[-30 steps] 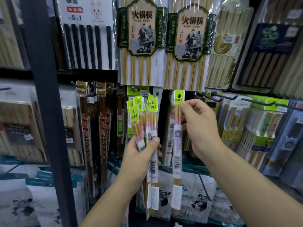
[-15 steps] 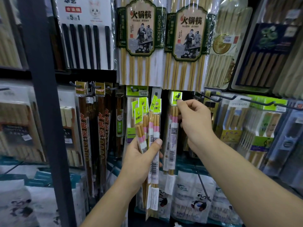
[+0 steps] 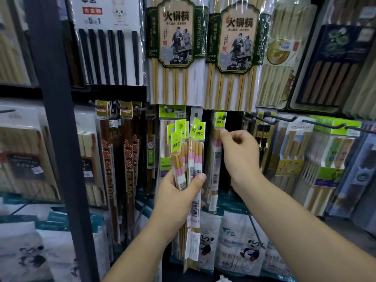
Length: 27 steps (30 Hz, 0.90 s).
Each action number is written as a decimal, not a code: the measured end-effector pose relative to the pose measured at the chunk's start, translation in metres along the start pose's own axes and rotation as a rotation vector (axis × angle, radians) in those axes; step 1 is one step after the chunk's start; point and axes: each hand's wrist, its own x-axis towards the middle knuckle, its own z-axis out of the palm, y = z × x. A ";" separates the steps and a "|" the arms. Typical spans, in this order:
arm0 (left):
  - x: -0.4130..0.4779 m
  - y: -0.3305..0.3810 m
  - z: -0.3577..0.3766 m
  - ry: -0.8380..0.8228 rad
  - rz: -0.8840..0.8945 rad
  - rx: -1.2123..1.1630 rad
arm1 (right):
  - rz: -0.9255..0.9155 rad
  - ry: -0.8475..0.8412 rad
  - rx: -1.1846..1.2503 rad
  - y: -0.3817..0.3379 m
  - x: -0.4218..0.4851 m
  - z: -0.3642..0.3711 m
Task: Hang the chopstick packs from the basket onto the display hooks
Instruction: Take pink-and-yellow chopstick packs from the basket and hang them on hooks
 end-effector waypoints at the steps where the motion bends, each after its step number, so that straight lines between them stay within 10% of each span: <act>1: 0.000 0.000 0.000 -0.003 0.002 0.005 | -0.012 -0.058 0.010 -0.002 -0.007 -0.002; 7: 0.001 -0.002 0.003 -0.029 0.014 0.009 | -0.074 -0.322 0.009 -0.016 -0.032 -0.007; 27: 0.003 -0.004 0.001 -0.043 -0.037 -0.110 | 0.013 -0.141 0.149 -0.020 -0.001 -0.011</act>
